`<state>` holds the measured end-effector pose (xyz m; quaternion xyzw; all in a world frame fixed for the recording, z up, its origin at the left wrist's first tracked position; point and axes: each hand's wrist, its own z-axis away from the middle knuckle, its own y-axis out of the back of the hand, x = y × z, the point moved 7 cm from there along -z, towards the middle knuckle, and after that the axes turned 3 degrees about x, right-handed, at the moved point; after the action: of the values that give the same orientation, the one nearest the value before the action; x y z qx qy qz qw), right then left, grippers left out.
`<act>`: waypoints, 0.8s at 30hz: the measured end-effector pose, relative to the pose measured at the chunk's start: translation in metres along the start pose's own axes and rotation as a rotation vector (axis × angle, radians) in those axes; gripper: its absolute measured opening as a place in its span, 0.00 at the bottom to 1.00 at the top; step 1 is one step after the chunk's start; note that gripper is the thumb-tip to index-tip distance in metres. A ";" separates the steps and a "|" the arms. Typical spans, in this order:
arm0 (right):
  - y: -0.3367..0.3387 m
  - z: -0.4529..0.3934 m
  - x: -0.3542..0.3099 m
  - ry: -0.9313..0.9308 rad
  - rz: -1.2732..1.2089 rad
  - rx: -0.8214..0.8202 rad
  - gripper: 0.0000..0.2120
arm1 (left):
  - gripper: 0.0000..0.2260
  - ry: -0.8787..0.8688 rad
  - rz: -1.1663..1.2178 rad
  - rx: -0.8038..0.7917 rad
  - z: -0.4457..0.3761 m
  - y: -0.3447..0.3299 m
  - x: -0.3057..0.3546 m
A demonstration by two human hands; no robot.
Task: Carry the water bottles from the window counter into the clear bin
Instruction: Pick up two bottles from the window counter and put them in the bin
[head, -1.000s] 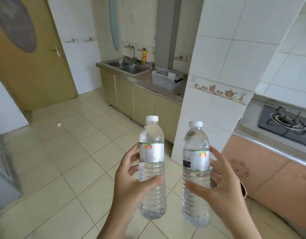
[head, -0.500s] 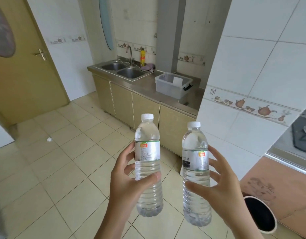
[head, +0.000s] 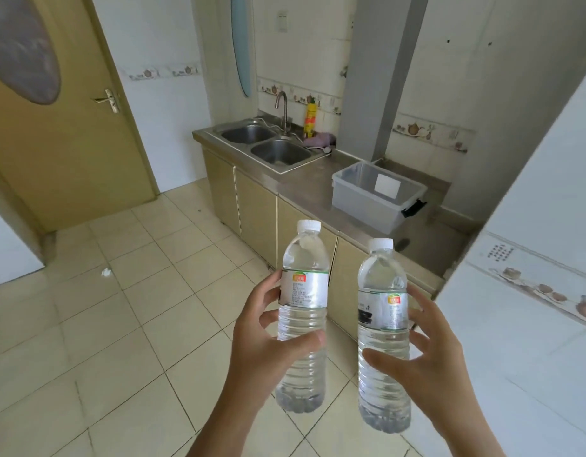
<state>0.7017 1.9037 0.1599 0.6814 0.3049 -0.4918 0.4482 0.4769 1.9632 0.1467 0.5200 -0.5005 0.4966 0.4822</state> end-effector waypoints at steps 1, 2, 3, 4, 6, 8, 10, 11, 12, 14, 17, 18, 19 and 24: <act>-0.003 -0.020 0.000 0.008 0.007 -0.009 0.46 | 0.38 0.000 -0.003 0.006 -0.018 -0.006 0.001; -0.005 -0.040 0.000 0.016 0.011 -0.017 0.46 | 0.39 0.001 -0.006 0.012 -0.035 -0.011 0.002; -0.008 -0.059 0.001 0.021 0.013 -0.023 0.46 | 0.39 0.002 -0.009 0.016 -0.052 -0.015 0.002; -0.011 -0.077 0.002 0.023 0.009 -0.026 0.46 | 0.40 0.005 -0.010 0.018 -0.069 -0.020 0.002; -0.017 -0.110 0.006 0.020 0.000 -0.021 0.47 | 0.41 0.009 -0.007 0.018 -0.101 -0.030 0.000; -0.022 -0.142 0.010 0.016 -0.008 -0.021 0.47 | 0.40 0.012 -0.004 0.013 -0.133 -0.040 -0.003; -0.028 -0.173 0.015 0.008 -0.011 -0.019 0.47 | 0.39 0.015 0.004 0.000 -0.166 -0.052 -0.009; -0.031 -0.189 0.018 0.004 -0.011 -0.013 0.46 | 0.38 0.013 0.005 -0.015 -0.183 -0.059 -0.013; -0.034 -0.205 0.021 0.001 -0.008 -0.005 0.46 | 0.38 0.011 0.005 -0.035 -0.202 -0.067 -0.016; -0.039 -0.239 0.029 -0.004 0.003 0.016 0.46 | 0.39 0.002 0.005 -0.083 -0.241 -0.084 -0.024; -0.045 -0.291 0.038 -0.008 0.033 0.062 0.45 | 0.39 -0.003 0.011 -0.151 -0.303 -0.112 -0.032; -0.046 -0.308 0.040 -0.012 0.040 0.085 0.45 | 0.39 0.001 0.011 -0.169 -0.324 -0.121 -0.033; -0.047 -0.325 0.042 -0.019 0.040 0.109 0.45 | 0.40 0.004 0.006 -0.187 -0.344 -0.130 -0.035; -0.039 -0.395 0.052 -0.078 0.016 0.231 0.47 | 0.41 -0.009 -0.015 -0.280 -0.431 -0.184 -0.040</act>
<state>0.8420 2.2780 0.1438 0.7113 0.2233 -0.5461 0.3821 0.6464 2.4018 0.1244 0.4537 -0.5633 0.4161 0.5512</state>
